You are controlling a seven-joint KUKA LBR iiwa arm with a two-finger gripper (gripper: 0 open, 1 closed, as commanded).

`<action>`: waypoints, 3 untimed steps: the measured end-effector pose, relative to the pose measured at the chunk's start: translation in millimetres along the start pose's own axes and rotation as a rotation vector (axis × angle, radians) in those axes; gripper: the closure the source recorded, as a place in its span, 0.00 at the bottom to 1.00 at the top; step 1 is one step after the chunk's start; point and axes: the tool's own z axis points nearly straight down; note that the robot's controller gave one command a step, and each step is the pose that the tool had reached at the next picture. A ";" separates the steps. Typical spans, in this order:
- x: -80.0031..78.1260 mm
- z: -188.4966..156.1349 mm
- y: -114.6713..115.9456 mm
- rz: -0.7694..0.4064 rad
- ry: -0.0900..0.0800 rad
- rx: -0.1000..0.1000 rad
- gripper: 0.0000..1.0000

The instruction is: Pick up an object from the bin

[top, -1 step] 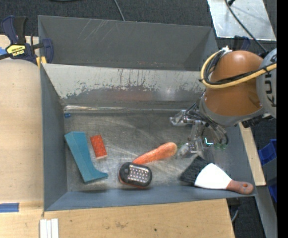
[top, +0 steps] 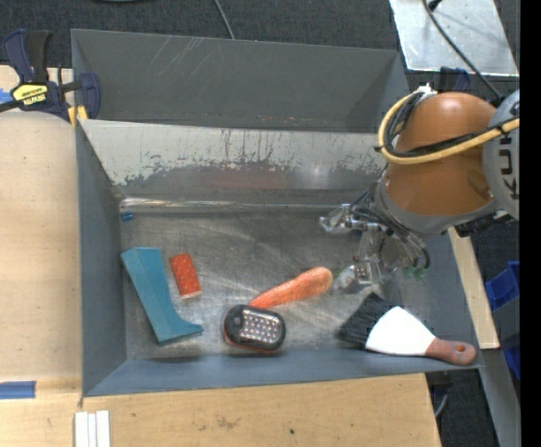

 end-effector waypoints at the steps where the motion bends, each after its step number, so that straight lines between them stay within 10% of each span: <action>1: -12.4 36.1 19.9 -0.163 -0.008 0.002 0.00; 3: -24.4 43.1 55.7 -0.310 -0.002 0.000 0.00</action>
Offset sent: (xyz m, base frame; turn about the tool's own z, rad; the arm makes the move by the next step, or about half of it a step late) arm 0.0248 0.0525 -0.0105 -0.3019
